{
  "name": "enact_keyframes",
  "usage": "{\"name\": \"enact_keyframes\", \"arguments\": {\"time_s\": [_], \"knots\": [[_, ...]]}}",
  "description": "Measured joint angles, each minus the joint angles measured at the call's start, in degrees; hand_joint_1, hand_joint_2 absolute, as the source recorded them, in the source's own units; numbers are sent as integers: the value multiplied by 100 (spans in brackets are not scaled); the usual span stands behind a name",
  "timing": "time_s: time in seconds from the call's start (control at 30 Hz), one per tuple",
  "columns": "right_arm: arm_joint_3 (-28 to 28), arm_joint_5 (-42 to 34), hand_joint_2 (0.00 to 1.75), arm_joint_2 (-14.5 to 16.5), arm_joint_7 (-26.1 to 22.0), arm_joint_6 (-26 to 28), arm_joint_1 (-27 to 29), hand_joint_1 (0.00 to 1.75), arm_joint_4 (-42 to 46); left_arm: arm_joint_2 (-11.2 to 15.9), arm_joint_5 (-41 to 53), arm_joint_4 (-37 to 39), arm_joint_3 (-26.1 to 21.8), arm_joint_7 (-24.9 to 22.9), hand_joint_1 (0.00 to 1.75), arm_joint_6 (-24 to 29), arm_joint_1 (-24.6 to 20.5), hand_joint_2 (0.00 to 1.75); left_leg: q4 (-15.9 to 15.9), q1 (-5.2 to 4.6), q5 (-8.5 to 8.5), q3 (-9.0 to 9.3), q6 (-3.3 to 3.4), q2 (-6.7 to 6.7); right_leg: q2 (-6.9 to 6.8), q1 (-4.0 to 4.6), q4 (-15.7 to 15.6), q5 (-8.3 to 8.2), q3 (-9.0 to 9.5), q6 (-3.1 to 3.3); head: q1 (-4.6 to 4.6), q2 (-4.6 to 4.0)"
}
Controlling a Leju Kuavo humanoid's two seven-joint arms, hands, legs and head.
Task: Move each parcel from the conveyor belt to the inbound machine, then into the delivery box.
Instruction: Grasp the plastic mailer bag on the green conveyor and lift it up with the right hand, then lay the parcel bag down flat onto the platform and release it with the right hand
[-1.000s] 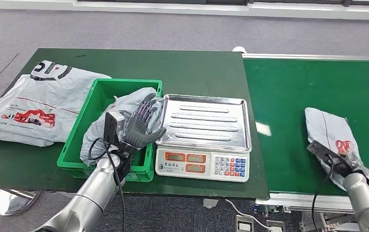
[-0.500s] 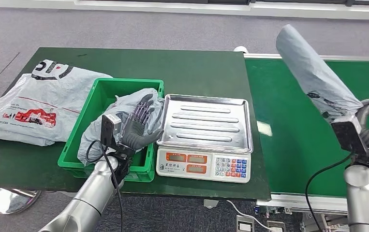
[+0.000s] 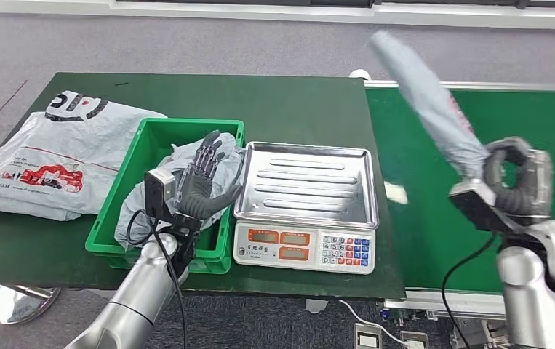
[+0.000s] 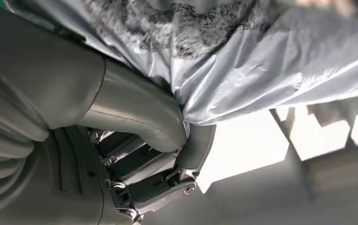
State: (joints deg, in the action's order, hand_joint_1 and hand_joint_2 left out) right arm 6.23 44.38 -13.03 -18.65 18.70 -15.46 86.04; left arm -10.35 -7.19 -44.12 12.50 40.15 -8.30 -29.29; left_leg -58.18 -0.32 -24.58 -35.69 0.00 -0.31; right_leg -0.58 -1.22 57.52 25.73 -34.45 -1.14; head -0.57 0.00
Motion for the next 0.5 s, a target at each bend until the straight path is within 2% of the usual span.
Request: {"name": "enact_keyframes", "arguments": {"time_s": [0.13,0.27,0.37,0.5], "knots": [[-1184,491,175,62,535,-1192,-689,175,-739,-51,9,-165,-39,1,0,68,3,175,0,6,11,3,-10,-2,-2,4,1,-4,0,4,-2,0],[-2315,439,175,182,765,-1988,-1238,175,-1478,-81,6,-214,-56,0,0,95,1,175,0,10,16,2,-15,-15,-13,8,2,-5,1,6,-2,0],[-2982,247,175,266,962,-2370,-1555,175,-1918,-85,-8,-217,-67,-1,0,124,1,175,0,12,16,1,-16,-16,-12,9,2,-4,0,6,-2,0],[-3527,-27,175,320,1028,-2563,-1844,175,-2279,-86,-40,-218,-73,0,0,134,1,175,0,11,15,-2,-17,-22,-16,9,2,-3,-1,6,-2,0]]}}
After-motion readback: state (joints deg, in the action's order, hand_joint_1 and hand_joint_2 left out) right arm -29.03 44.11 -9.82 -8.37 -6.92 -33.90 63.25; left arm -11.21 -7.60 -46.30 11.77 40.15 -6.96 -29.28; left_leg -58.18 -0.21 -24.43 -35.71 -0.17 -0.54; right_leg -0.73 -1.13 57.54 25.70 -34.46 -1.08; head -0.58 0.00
